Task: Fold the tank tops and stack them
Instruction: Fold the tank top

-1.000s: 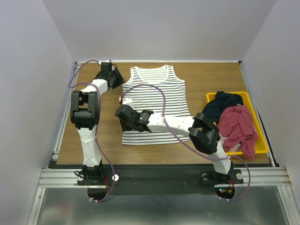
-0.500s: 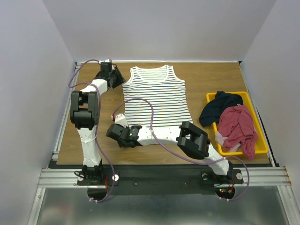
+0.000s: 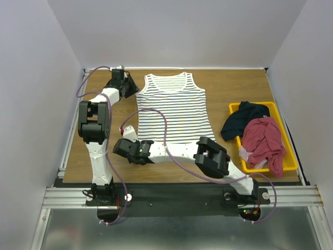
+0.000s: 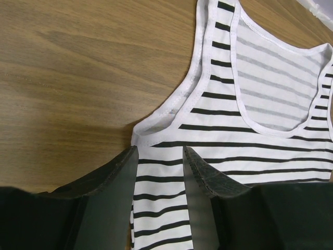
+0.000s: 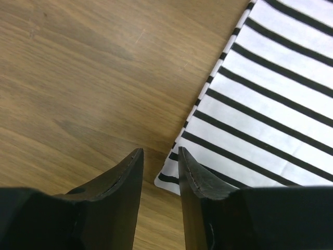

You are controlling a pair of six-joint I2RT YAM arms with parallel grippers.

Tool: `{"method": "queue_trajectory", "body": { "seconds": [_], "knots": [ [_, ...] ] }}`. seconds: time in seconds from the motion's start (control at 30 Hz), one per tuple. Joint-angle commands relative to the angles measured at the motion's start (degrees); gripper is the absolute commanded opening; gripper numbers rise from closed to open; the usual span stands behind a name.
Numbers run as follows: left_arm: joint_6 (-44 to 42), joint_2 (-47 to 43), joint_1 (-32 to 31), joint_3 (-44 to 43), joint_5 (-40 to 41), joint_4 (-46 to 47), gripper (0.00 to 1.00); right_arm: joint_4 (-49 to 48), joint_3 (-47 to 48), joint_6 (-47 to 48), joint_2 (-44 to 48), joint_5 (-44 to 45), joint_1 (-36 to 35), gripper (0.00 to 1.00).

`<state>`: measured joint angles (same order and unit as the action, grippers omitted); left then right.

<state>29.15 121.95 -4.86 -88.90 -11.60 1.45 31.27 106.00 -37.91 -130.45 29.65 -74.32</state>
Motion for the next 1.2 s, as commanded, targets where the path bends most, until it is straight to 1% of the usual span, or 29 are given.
{"method": "queue_trajectory", "body": {
  "seconds": [0.0, 0.2, 0.27, 0.37, 0.43, 0.47, 0.5, 0.57, 0.63, 0.67, 0.73, 0.87, 1.03, 1.17],
  "knots": [
    [-0.3, -1.8, 0.1, -1.1, -0.2, 1.3, 0.50, 1.3, 2.0, -0.4, -1.6, 1.9, -1.2, 0.36],
    [-0.1, -1.7, 0.1, -1.2, -0.4, 1.3, 0.50, 1.9, 1.6, -0.8, -1.6, 2.3, -1.3, 0.34],
    [0.0, -1.6, 0.1, -1.1, -0.4, 1.3, 0.50, 2.0, 1.6, -0.8, -1.5, 2.1, -1.3, 0.30],
    [0.5, -1.9, 0.1, -0.7, -0.2, 1.3, 0.49, 2.0, 0.8, -1.0, -0.9, 1.8, -1.5, 0.14],
    [0.9, -2.3, 0.1, 0.0, 0.0, 1.4, 0.48, 2.0, -0.6, -1.6, -0.1, 1.6, -1.9, 0.07],
    [1.5, -2.5, 0.1, 0.6, 0.2, 1.4, 0.48, 2.0, -1.5, -2.0, 0.5, 1.6, -1.9, 0.02],
    [1.9, -3.3, 0.1, 1.5, 0.4, 1.6, 0.47, 2.0, -2.5, -2.6, 2.3, 1.4, -2.0, 0.00],
    [2.9, -4.3, 0.1, 2.9, 0.5, 2.0, 0.47, 1.6, -6.0, -3.2, 4.3, 1.4, -2.0, 0.00],
    [4.2, -6.4, 0.0, 6.3, 0.2, 3.5, 0.47, 0.5, -8.7, -3.4, 7.8, 0.9, -2.0, 0.00],
    [4.7, -7.1, 0.1, 7.5, 0.1, 4.2, 0.47, -1.2, -11.7, -3.5, 9.1, -0.4, -2.1, 0.00],
    [5.8, -8.8, 0.0, 10.6, 0.1, 5.2, 0.47, -3.0, -15.2, -3.9, 12.7, -1.6, -2.1, 0.00],
    [7.3, -11.5, -0.1, 15.0, 0.1, 7.1, 0.47, -6.3, -22.3, -5.1, 17.2, -4.0, -2.1, 0.00],
    [7.9, -13.6, -0.5, 18.7, 0.4, 8.2, 0.49, -8.1, -24.9, -5.9, 20.1, -5.3, -2.1, 0.00],
    [8.3, -15.2, -0.7, 20.1, 2.9, 6.5, 0.48, -8.0, -24.5, -5.9, 20.5, -5.5, -2.1, 0.00]
  ]
}}
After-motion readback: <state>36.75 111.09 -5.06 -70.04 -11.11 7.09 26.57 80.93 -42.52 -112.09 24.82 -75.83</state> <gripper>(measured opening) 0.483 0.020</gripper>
